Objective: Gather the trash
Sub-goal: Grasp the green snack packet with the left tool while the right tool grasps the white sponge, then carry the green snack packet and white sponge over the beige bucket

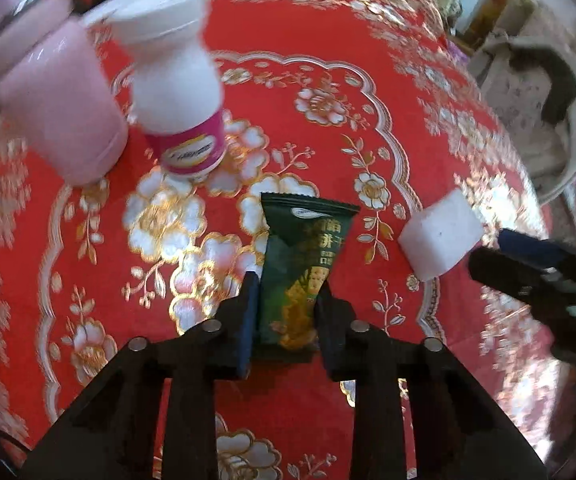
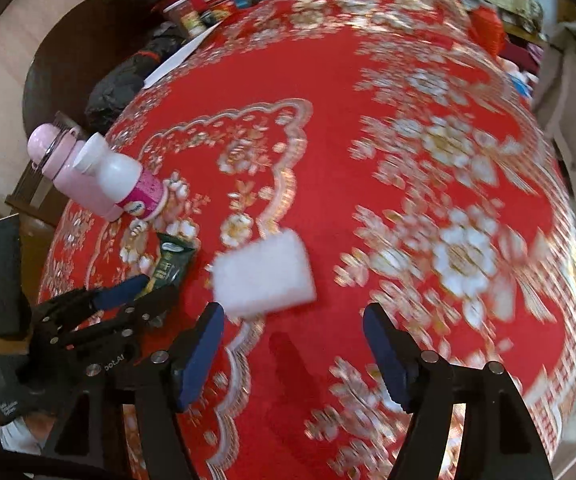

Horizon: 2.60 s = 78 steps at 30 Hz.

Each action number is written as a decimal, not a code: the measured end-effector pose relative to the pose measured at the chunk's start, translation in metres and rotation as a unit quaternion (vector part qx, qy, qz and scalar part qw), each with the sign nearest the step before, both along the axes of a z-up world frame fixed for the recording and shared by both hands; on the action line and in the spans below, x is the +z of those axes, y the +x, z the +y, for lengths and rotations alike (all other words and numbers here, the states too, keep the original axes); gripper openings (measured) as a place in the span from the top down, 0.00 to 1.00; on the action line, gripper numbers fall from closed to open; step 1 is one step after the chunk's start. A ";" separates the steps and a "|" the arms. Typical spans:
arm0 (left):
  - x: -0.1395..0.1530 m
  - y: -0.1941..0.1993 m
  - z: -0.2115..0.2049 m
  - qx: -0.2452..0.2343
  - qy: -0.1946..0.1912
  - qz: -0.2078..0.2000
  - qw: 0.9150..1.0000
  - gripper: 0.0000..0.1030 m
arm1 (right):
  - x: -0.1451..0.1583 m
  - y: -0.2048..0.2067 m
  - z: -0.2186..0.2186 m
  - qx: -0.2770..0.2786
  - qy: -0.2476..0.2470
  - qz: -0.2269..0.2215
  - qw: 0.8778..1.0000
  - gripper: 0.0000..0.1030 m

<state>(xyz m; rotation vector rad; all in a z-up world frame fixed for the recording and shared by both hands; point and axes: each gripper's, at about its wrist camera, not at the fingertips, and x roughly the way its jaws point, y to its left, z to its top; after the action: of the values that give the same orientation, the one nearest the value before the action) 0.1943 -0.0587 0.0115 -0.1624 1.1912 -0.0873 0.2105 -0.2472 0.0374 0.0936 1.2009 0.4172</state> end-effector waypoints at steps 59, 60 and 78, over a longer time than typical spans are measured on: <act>0.070 -0.187 -0.328 -0.250 -0.008 -0.071 0.966 0.85 | 0.036 -0.267 -0.286 -0.235 -0.013 -0.020 0.972 0.57; 0.070 -0.189 -0.335 -0.255 -0.008 -0.070 0.964 0.85 | 0.036 -0.272 -0.292 -0.241 -0.013 -0.020 0.970 0.57; 0.053 -0.217 -0.411 -0.313 -0.017 -0.046 0.948 0.85 | 0.032 -0.320 -0.359 -0.310 -0.018 -0.010 0.951 0.56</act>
<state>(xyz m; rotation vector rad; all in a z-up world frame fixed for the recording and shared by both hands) -0.0223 -0.4698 0.0648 0.1956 1.1105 -0.6659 -0.1099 -0.6061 0.0696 0.4210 1.0914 -0.1566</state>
